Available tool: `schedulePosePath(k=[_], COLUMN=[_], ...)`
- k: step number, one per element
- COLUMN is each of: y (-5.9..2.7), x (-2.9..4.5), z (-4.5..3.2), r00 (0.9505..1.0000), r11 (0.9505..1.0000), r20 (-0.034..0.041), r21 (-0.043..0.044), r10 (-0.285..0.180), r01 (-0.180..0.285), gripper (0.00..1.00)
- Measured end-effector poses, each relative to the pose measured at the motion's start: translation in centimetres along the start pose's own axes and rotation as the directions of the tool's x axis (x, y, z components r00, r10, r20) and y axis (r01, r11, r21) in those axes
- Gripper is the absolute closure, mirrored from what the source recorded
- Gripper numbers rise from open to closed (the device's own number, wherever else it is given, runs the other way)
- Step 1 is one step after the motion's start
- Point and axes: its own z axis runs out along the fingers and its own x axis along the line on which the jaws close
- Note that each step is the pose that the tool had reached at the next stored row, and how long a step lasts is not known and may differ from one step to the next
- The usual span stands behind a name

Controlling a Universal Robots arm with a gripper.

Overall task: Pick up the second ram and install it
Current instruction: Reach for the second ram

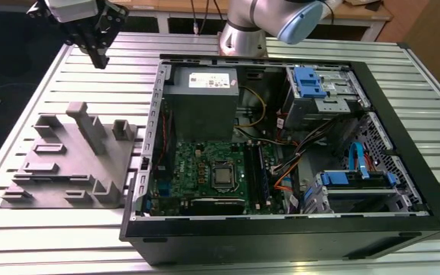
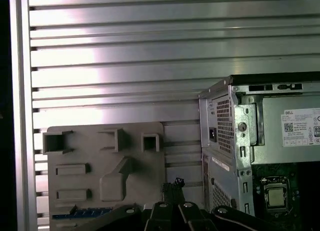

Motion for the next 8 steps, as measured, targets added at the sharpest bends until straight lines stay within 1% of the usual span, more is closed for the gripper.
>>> schedulePosePath(k=[3, 8], y=[-0.13, -0.67], x=[0.49, 0.94], z=[0.06, 0.3], r00=[1.0, 1.0], r11=[1.0, 1.0], r20=[-0.0001, -0.0001], r21=[0.0, 0.0], r10=[0.0, 0.0], r01=[0.0, 0.0], gripper=[0.93, 0.93])
